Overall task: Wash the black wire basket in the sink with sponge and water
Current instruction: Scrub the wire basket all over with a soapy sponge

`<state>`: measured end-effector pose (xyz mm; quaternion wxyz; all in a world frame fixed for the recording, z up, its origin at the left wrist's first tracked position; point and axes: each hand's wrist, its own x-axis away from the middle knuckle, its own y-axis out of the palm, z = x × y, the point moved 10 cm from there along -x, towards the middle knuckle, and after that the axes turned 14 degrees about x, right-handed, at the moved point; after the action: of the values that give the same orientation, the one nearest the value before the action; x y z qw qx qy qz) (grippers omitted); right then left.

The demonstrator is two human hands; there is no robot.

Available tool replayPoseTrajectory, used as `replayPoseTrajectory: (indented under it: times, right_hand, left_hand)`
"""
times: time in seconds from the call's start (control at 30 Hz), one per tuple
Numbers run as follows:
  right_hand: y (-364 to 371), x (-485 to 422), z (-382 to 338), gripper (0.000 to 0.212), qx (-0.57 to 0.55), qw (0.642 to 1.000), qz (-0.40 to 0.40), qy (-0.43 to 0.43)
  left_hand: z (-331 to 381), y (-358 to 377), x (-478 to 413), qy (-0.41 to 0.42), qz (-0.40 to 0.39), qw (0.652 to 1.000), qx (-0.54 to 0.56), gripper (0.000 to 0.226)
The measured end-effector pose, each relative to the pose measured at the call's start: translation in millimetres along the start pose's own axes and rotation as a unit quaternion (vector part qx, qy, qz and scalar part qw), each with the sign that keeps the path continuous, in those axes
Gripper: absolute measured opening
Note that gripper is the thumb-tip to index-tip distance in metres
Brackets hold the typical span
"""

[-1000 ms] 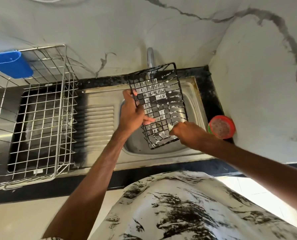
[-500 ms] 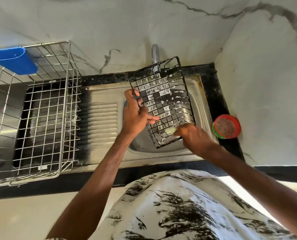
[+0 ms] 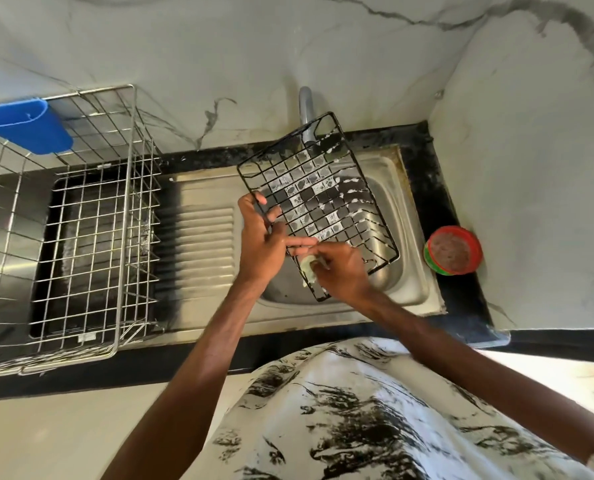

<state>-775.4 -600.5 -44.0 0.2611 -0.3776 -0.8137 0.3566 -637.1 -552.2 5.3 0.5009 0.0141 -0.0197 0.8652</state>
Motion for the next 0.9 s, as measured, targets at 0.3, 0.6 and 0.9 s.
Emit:
replayPoseTrajectory:
  times: [0.3,0.6,0.9]
  right_hand:
    - [1,7,-12,0.012,-0.047,0.99,-0.105,-0.082]
    - [9,-36,12,0.013,-0.011,0.995,-0.092,0.036]
    - [-27,-70,-3,0.013,-0.104,0.99,-0.012,0.091]
  left_hand:
    - [-9,-9,-7,-0.039,0.018,0.998,0.035,0.043]
    - [-8,2,-6,-0.06,-0.03,0.996,0.06,0.042]
    - [-22,30,13,-0.102,-0.091,0.991,0.005,0.041]
